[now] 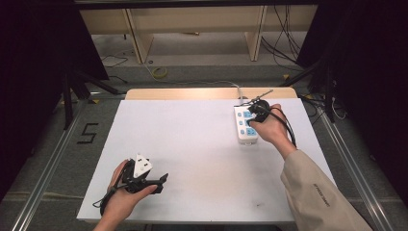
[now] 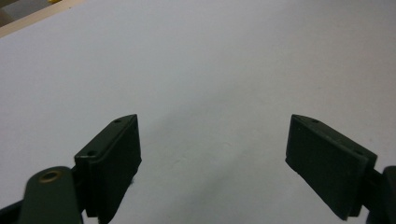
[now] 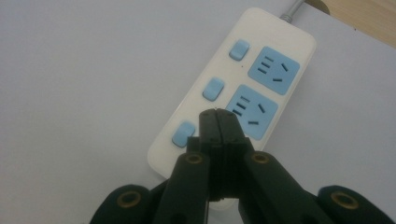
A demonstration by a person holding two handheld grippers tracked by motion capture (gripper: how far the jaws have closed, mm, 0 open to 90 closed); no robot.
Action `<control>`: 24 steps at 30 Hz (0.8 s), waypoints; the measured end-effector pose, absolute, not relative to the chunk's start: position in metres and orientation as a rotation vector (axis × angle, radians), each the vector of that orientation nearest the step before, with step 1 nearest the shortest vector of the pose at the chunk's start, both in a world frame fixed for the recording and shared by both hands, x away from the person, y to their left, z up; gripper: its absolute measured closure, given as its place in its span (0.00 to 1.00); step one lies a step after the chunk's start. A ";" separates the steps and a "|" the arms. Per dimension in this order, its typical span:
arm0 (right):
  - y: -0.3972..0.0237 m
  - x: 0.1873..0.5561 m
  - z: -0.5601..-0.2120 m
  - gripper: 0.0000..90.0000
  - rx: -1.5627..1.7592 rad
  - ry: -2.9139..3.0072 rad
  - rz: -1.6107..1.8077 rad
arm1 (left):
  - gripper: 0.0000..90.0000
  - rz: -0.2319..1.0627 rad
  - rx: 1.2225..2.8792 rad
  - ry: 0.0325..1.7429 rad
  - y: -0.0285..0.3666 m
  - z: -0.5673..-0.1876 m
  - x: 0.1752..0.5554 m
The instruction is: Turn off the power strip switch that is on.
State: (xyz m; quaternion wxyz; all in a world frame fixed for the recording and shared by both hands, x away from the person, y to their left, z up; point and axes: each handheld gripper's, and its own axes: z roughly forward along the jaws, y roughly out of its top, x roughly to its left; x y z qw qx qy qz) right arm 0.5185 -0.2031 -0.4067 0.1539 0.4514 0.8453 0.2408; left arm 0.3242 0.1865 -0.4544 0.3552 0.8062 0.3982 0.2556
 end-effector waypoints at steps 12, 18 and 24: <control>-0.213 0.496 -0.406 1.00 1.268 2.431 0.721 | 0.20 0.660 2.083 1.030 0.186 -0.455 0.324; -0.217 0.483 -0.405 1.00 1.247 2.433 0.749 | 0.20 0.663 2.085 1.029 0.187 -0.455 0.324; -0.224 0.464 -0.404 1.00 1.217 2.432 0.783 | 0.19 0.663 2.083 1.029 0.186 -0.455 0.324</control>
